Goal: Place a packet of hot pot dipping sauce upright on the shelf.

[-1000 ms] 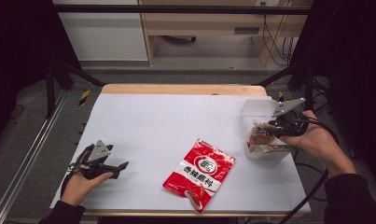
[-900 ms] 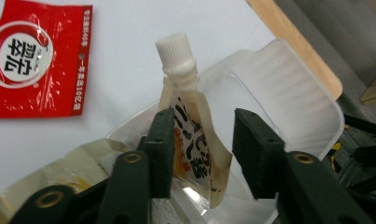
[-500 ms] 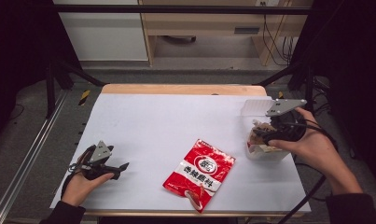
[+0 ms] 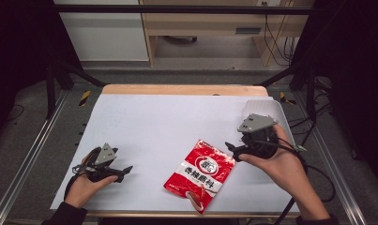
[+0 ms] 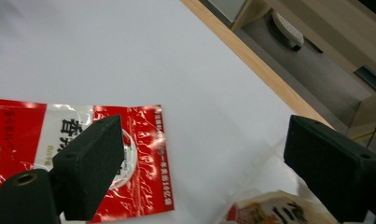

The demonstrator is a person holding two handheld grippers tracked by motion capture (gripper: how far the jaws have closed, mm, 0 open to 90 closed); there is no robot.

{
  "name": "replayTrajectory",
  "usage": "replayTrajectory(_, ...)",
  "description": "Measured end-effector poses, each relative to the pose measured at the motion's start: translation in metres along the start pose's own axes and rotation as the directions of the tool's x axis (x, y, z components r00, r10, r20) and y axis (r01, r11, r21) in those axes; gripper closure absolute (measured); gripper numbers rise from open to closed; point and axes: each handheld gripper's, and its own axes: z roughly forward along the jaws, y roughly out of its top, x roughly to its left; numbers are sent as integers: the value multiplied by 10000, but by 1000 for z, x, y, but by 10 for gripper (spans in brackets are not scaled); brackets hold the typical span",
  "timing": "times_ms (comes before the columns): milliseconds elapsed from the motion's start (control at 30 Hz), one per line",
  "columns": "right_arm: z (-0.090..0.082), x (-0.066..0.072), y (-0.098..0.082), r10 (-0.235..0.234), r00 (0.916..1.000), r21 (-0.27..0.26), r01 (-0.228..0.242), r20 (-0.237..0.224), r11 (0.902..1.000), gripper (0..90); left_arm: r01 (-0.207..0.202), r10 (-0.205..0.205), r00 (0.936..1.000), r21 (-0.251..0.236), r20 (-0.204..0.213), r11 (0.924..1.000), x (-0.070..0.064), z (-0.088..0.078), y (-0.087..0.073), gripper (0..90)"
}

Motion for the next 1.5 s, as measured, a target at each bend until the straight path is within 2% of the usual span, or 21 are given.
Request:
replayTrajectory(167, 12, 16, -3, 207, 9997, -150, -205, 134, 9997, 132, -48, 48, 10000, 36, -2, 10000, -1, 0, 0, 113)
replayTrajectory(300, 22, 26, -9, 771, 9970, -192, -771, 13, 9968, 116, -144, 144, 9999, 135, 5, 9998, -2, 2, 1, 114)
replayTrajectory(467, 37, 40, -22, 1110, 9938, -193, -1111, -25, 9936, 107, -195, 195, 9998, 123, -16, 9997, -4, 2, 2, 114)
replayTrajectory(600, 49, 50, -36, 1322, 9912, 103, -1323, 46, 9912, 116, -309, 310, 9995, 169, -43, 9994, -4, 1, 2, 114)
replayTrajectory(667, 55, 53, -43, 1452, 9892, 232, -1456, 185, 9891, 130, -237, 238, 9997, 108, -48, 9997, -5, 1, 2, 114)
replayTrajectory(733, 60, 55, -51, 1652, 9852, 218, -1663, 455, 9858, 134, -223, 224, 9997, 110, -18, 9997, -5, 2, 2, 114)
replayTrajectory(933, 68, 60, -67, 1997, 9764, 314, -2028, 821, 9787, 131, -371, 371, 9993, 236, 26, 9990, -5, 3, 2, 114)
replayTrajectory(1033, 71, 62, -76, 2289, 9700, 348, -2323, 823, 9720, 132, -350, 350, 9994, 235, 26, 9991, -6, 4, 2, 114)
replayTrajectory(1133, 75, 65, -85, 2156, 9698, 671, -2241, 1139, 9723, 132, -423, 422, 9991, 287, 36, 9987, -6, 4, 3, 114)
replayTrajectory(1167, 76, 66, -87, 2272, 9678, 651, -2349, 1080, 9698, 131, -424, 423, 9991, 290, 40, 9987, -6, 4, 3, 114)
replayTrajectory(1200, 77, 67, -92, 2613, 9610, 591, -2671, 905, 9619, 129, -430, 428, 9991, 284, 46, 9987, -7, 4, 3, 114)
replayTrajectory(1300, 77, 68, -100, 2858, 9545, 618, -2914, 855, 9546, 123, -475, 473, 9988, 284, 91, 9985, -8, 5, 3, 114)
replayTrajectory(1367, 77, 67, -103, 2862, 9545, 657, -2919, 840, 9542, 121, -512, 509, 9986, 296, 112, 9983, -8, 5, 3, 114)
replayTrajectory(1500, 81, 67, -109, 3029, 9492, 787, -3094, 850, 9477, 117, -494, 490, 9987, 276, 120, 9984, -8, 5, 3, 114)
